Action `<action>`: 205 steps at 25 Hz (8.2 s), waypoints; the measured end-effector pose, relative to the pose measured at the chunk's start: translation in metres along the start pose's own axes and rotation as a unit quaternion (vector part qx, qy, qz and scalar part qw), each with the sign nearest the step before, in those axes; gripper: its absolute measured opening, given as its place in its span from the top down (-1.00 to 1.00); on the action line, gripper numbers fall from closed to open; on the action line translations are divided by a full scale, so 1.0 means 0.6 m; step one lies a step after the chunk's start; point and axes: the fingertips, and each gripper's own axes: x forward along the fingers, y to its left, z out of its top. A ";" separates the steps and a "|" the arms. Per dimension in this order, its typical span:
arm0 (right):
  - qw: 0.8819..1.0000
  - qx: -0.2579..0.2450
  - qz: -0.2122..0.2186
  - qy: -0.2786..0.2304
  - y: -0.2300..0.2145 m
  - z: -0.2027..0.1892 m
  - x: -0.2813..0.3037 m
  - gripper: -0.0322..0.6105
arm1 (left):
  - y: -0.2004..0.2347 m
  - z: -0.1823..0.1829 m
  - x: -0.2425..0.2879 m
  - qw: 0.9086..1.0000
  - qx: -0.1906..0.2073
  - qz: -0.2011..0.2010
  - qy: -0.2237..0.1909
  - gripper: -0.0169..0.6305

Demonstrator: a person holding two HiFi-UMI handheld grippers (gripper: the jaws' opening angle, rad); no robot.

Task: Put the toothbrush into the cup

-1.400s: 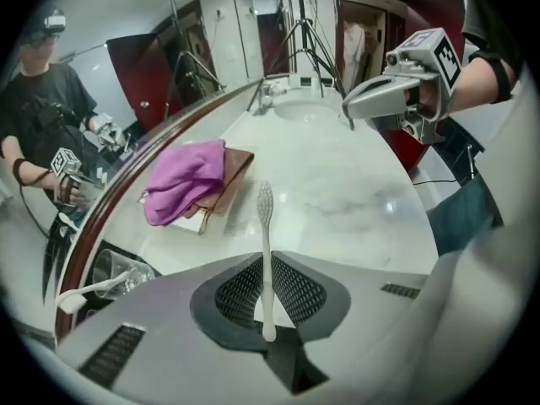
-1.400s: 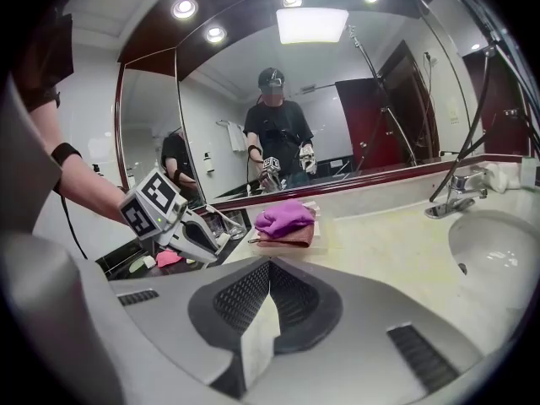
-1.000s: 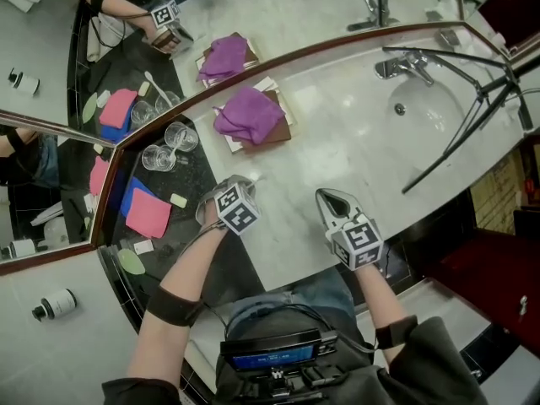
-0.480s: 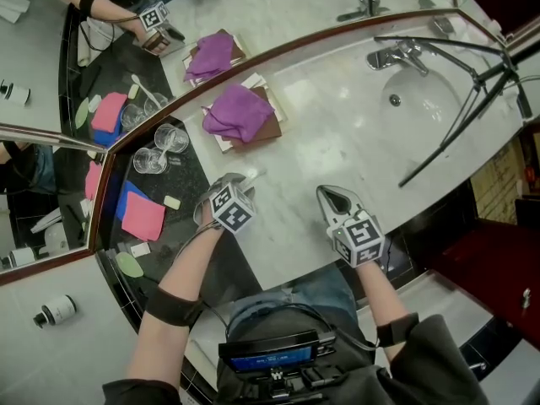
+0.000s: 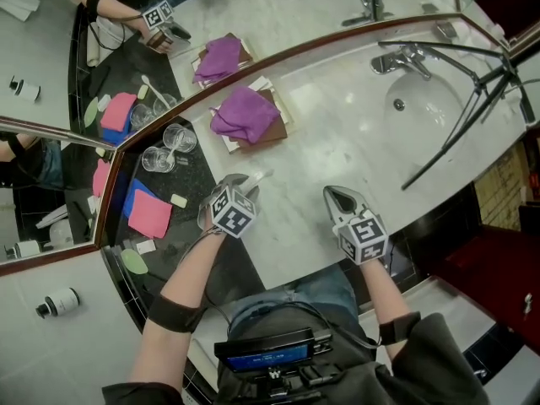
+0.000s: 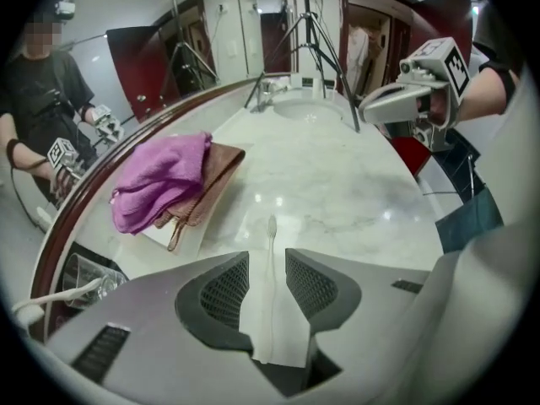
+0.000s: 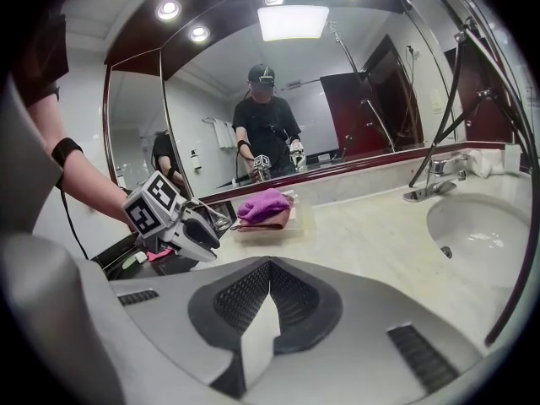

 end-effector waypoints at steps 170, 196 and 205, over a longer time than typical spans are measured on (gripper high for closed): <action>0.909 0.407 0.084 -0.023 0.221 -0.028 0.183 0.74 | 0.043 -0.248 -0.394 0.881 -0.308 0.171 -0.316 0.94; 0.857 0.515 -0.011 0.009 0.179 -0.136 0.202 0.50 | 0.037 -0.254 -0.389 0.881 -0.312 0.168 -0.315 0.94; 0.877 0.480 -0.012 0.000 0.157 -0.107 0.177 0.50 | 0.033 -0.246 -0.393 0.881 -0.308 0.165 -0.318 0.94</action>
